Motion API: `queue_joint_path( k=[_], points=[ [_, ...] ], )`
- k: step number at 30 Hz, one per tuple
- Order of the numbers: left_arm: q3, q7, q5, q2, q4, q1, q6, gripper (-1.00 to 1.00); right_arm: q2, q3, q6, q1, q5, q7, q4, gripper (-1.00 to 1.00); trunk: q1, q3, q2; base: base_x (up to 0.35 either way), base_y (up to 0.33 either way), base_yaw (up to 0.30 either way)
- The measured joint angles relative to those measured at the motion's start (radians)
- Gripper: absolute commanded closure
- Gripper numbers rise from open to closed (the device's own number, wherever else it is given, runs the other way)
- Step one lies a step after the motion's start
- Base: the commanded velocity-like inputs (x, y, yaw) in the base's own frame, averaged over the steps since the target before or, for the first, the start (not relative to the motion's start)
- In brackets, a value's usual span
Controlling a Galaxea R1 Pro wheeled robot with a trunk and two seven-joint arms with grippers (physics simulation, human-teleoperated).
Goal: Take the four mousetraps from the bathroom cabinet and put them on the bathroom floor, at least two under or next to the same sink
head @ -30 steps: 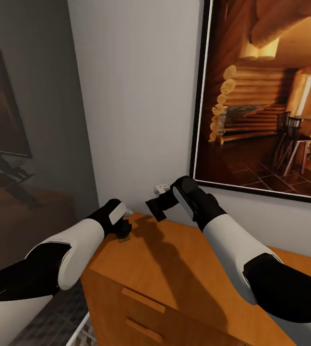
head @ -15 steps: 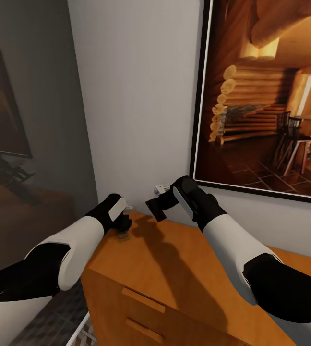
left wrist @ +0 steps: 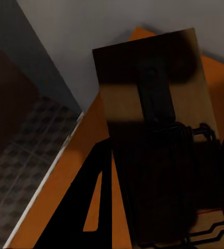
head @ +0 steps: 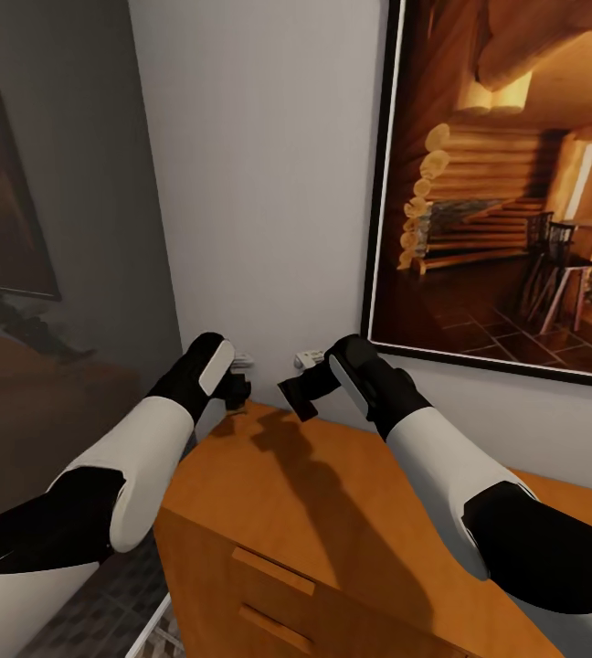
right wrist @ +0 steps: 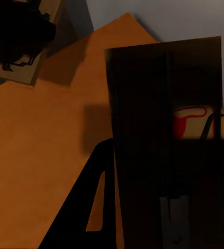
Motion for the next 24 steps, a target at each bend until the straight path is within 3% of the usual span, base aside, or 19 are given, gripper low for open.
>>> queue_joint_path(
  k=[8, 24],
  points=[
    [-0.001, 0.001, -0.002, 0.000, -0.005, 0.000, 0.003, 1.00, 0.000, 0.001, 0.000, 0.000, 0.026, -0.002, 0.000, 1.00, 0.000, 0.000, 0.000, -0.070, 0.000, 0.000],
    [-0.003, 0.000, 0.001, 0.000, -0.004, 0.000, 0.004, 1.00, 0.000, 0.000, 0.000, 0.000, 0.037, 0.000, 0.001, 1.00, 0.001, 0.000, 0.000, -0.325, 0.000, 0.000]
  ],
)
